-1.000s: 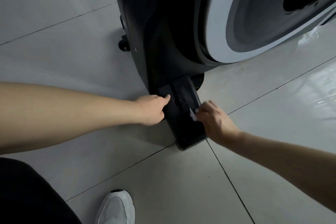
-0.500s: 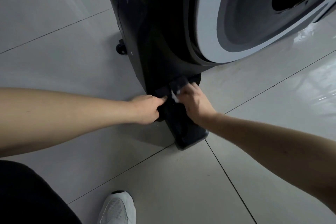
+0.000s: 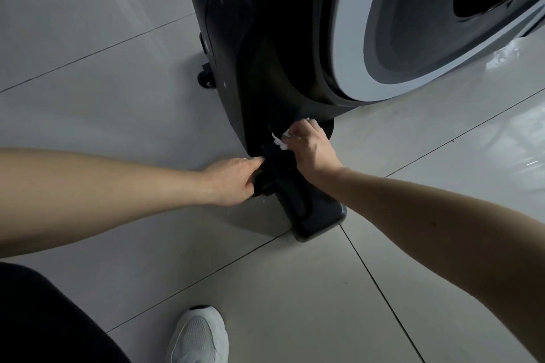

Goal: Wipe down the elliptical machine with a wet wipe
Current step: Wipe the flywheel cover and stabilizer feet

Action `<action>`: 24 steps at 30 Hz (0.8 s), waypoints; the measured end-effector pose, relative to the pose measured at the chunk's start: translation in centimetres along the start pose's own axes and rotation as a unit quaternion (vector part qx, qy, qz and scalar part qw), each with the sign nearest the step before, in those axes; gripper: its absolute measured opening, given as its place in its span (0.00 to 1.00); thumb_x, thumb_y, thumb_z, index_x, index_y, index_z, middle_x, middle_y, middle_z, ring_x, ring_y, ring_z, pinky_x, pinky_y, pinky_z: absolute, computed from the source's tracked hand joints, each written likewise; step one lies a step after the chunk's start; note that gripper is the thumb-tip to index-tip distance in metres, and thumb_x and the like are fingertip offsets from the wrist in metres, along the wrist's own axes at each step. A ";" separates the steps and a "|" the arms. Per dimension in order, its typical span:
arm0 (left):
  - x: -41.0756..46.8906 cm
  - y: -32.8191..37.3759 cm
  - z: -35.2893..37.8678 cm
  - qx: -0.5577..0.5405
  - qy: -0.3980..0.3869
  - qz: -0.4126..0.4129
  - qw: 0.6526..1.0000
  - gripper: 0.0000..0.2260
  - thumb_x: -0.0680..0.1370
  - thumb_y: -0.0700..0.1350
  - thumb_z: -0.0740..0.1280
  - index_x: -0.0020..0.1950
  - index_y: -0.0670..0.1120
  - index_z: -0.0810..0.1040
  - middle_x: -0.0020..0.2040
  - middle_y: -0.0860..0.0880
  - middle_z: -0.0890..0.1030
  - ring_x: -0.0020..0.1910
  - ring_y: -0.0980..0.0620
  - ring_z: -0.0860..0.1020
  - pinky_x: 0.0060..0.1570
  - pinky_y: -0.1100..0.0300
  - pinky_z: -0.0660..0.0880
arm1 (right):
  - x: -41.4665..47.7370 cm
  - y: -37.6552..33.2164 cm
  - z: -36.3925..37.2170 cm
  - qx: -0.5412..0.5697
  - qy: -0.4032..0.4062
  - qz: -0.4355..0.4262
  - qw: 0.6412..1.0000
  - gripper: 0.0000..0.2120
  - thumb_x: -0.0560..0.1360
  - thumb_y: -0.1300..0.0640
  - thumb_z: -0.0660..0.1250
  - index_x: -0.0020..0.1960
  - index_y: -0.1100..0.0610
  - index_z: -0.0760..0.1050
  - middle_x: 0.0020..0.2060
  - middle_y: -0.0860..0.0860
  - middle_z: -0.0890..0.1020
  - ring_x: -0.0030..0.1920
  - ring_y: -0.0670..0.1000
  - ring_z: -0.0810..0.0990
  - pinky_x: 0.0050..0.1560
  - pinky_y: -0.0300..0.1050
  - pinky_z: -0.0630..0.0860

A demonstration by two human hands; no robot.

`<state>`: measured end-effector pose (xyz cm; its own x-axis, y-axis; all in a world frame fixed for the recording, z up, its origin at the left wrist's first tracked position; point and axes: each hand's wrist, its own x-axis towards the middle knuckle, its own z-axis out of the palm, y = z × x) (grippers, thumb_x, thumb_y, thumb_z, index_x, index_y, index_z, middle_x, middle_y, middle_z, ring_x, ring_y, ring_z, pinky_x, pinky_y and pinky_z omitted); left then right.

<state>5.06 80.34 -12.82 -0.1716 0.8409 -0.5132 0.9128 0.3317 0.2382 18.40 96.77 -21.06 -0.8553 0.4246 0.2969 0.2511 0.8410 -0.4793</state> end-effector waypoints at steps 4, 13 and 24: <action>0.3 0.4 0.1 -0.015 -0.004 0.011 1.000 0.29 0.81 0.42 0.61 0.81 0.47 0.58 0.51 0.52 0.78 0.52 0.50 0.78 0.53 0.52 0.77 | -5.6 -0.1 -2.2 0.018 -0.016 -0.050 0.998 0.12 0.77 0.68 0.64 0.50 0.58 0.84 0.48 0.56 0.78 0.47 0.59 0.73 0.49 0.53 0.75; 0.4 0.1 0.6 -0.004 -0.015 0.011 1.000 0.29 0.80 0.42 0.61 0.81 0.47 0.58 0.50 0.54 0.79 0.50 0.51 0.77 0.53 0.51 0.78 | -9.3 -0.1 -3.4 0.038 -0.074 -0.086 0.993 0.08 0.76 0.68 0.69 0.48 0.59 0.85 0.48 0.56 0.78 0.47 0.58 0.75 0.47 0.48 0.76; 0.2 -0.3 0.6 0.042 0.001 -0.048 0.998 0.06 0.79 0.43 0.62 0.55 0.44 0.69 0.53 0.42 0.80 0.49 0.42 0.79 0.39 0.55 0.69 | -1.4 -2.1 0.6 0.022 -0.036 -0.101 0.994 0.09 0.75 0.68 0.65 0.42 0.63 0.84 0.42 0.59 0.78 0.42 0.60 0.75 0.39 0.48 0.74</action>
<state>5.03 80.12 -13.51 -0.2596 0.8078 -0.5292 0.9199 0.3737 0.1191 18.80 94.21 -20.95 -0.9169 0.2218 0.3319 0.0519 0.8907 -0.4516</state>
